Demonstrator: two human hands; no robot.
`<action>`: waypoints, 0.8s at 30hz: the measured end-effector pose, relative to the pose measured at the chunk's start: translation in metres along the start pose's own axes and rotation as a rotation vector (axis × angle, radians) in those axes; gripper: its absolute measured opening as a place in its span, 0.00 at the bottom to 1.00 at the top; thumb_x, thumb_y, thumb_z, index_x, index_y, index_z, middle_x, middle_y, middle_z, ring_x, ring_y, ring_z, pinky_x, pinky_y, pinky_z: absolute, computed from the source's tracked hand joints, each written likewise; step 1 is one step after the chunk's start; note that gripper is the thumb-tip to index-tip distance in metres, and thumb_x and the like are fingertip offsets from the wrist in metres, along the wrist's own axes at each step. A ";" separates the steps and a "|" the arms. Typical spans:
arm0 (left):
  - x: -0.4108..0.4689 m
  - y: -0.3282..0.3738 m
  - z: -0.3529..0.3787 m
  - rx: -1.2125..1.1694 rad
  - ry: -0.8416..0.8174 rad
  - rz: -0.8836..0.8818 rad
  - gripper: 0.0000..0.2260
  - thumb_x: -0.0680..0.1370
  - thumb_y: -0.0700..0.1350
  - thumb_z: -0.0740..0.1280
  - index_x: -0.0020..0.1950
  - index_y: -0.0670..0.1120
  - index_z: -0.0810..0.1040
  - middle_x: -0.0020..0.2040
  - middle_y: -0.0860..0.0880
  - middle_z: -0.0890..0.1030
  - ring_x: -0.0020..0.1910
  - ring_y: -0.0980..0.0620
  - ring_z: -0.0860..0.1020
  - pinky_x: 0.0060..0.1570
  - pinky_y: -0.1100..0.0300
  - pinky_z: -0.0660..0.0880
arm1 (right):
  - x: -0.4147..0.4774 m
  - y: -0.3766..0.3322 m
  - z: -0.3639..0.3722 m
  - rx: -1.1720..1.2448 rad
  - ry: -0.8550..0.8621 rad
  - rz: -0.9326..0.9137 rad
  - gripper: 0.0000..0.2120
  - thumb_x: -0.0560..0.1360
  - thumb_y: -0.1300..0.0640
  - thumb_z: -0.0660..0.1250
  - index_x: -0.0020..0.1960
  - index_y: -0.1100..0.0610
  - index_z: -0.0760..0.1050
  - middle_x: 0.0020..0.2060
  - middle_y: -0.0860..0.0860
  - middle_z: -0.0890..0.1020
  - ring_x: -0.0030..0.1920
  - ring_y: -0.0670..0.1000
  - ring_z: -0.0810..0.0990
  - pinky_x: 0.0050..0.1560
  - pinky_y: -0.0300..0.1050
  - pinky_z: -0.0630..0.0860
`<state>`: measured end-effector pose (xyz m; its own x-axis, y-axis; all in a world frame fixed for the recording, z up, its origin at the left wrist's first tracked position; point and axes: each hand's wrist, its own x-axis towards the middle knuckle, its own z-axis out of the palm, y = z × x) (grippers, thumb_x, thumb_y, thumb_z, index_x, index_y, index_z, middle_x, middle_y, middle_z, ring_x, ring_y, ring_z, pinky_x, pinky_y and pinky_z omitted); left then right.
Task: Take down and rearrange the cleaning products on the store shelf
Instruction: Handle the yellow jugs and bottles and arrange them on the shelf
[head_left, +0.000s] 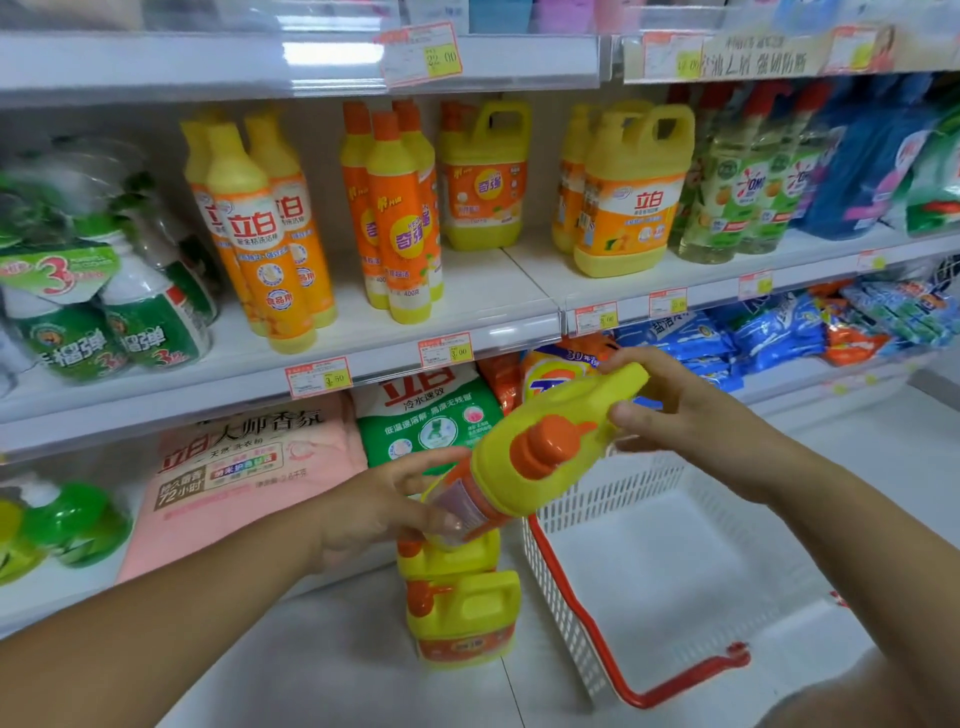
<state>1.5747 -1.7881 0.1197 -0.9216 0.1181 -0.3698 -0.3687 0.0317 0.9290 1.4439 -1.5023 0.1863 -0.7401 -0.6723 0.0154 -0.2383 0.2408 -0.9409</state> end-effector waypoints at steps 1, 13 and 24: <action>0.000 0.000 0.005 0.015 -0.013 -0.007 0.37 0.62 0.44 0.82 0.69 0.56 0.74 0.64 0.51 0.80 0.63 0.49 0.79 0.62 0.49 0.76 | 0.000 -0.002 0.005 -0.113 0.076 -0.013 0.25 0.62 0.32 0.70 0.55 0.41 0.75 0.51 0.47 0.81 0.50 0.53 0.83 0.52 0.50 0.81; -0.018 -0.072 0.043 0.203 0.332 0.065 0.34 0.58 0.46 0.84 0.62 0.53 0.78 0.52 0.59 0.85 0.53 0.60 0.82 0.48 0.68 0.77 | -0.023 0.040 0.082 -0.303 0.093 0.064 0.16 0.57 0.30 0.69 0.38 0.38 0.75 0.33 0.37 0.79 0.34 0.40 0.79 0.40 0.40 0.74; -0.056 -0.130 0.043 0.309 0.276 0.078 0.28 0.62 0.42 0.83 0.53 0.67 0.79 0.51 0.68 0.82 0.51 0.66 0.81 0.47 0.72 0.75 | -0.057 0.075 0.125 -0.384 -0.086 0.119 0.18 0.61 0.30 0.66 0.41 0.42 0.74 0.32 0.41 0.79 0.35 0.40 0.78 0.38 0.37 0.72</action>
<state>1.6794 -1.7561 0.0197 -0.9587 -0.1374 -0.2489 -0.2814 0.3342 0.8995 1.5474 -1.5333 0.0729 -0.7253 -0.6763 -0.1291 -0.3837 0.5527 -0.7398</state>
